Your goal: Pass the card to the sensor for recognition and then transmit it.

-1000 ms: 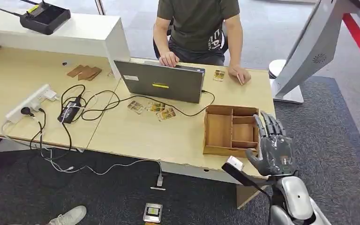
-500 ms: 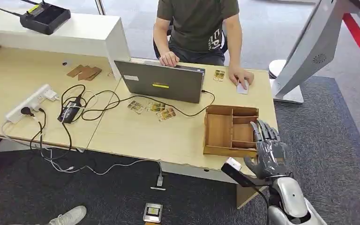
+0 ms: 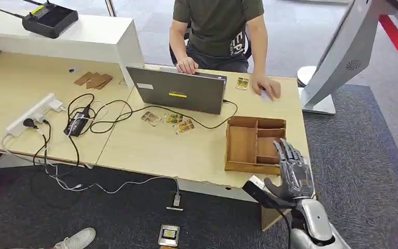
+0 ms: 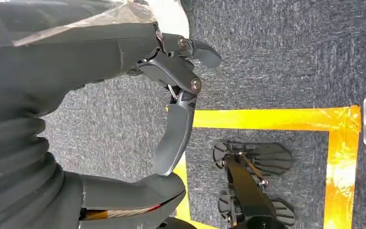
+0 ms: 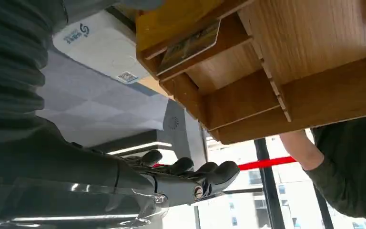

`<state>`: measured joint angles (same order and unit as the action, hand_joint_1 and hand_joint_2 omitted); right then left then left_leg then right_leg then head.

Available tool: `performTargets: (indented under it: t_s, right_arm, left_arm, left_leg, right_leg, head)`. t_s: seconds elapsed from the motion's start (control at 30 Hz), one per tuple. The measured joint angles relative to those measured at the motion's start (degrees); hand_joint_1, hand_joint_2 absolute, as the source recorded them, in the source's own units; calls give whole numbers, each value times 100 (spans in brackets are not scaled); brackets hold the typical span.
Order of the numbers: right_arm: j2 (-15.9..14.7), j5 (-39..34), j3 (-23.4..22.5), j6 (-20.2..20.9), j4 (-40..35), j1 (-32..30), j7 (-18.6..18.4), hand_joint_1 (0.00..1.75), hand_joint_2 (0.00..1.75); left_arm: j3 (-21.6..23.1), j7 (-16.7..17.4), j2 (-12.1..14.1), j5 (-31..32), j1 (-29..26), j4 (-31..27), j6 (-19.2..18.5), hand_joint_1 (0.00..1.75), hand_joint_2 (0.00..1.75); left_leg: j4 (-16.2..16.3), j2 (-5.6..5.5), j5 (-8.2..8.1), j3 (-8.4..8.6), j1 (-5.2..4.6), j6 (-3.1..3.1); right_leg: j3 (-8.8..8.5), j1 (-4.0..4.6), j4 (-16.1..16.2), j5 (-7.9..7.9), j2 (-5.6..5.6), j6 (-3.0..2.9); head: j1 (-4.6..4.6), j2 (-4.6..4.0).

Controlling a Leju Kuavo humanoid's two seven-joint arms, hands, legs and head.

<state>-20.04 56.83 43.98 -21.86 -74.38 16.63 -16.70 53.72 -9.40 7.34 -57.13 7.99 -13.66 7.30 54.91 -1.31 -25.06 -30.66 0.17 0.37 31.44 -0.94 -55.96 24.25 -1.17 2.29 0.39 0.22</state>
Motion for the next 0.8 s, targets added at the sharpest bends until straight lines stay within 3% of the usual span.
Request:
performTargets:
  t_s: [0.8]
  right_arm:
    - [398,-26,254,-155,1019,447,63,0,175]
  left_arm:
    - [0,76,4,0,2,0,9,0,175]
  left_leg:
    - [0,0,0,1,0,0]
  right_leg:
    - [1,0,-1,0,0,0]
  head:
    - [0,0]
